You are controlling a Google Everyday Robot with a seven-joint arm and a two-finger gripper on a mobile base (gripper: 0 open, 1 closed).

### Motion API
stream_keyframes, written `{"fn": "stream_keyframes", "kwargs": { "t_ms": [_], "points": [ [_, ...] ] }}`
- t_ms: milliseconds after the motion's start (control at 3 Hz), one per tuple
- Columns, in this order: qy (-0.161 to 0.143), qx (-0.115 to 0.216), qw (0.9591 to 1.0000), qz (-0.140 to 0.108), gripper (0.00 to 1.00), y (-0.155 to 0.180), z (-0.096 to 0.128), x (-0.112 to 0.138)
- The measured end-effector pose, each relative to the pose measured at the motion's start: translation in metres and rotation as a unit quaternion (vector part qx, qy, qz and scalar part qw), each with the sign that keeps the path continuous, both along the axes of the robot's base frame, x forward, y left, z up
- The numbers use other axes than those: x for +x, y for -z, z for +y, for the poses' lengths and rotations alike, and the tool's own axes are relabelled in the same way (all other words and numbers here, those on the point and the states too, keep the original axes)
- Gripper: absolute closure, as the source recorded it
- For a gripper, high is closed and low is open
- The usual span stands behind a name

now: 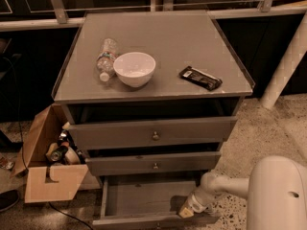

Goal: Open bottom drawer

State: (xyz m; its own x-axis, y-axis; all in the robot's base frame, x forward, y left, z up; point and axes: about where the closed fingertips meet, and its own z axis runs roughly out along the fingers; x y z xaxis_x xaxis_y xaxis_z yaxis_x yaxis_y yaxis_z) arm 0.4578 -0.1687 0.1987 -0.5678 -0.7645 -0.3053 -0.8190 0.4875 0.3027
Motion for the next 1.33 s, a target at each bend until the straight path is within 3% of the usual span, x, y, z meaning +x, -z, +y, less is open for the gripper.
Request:
{"fn": "stream_keyframes", "kwargs": {
  "t_ms": [333, 667, 1000, 1333],
  "points": [
    [0.0, 0.0, 1.0, 0.0, 0.35, 0.0, 0.0, 0.0],
    [0.0, 0.0, 1.0, 0.0, 0.04, 0.0, 0.0, 0.0],
    [0.0, 0.0, 1.0, 0.0, 0.0, 0.0, 0.0, 0.0],
    [-0.003, -0.021, 0.9997, 0.012, 0.0, 0.0032, 0.0001, -0.0018]
  ]
}}
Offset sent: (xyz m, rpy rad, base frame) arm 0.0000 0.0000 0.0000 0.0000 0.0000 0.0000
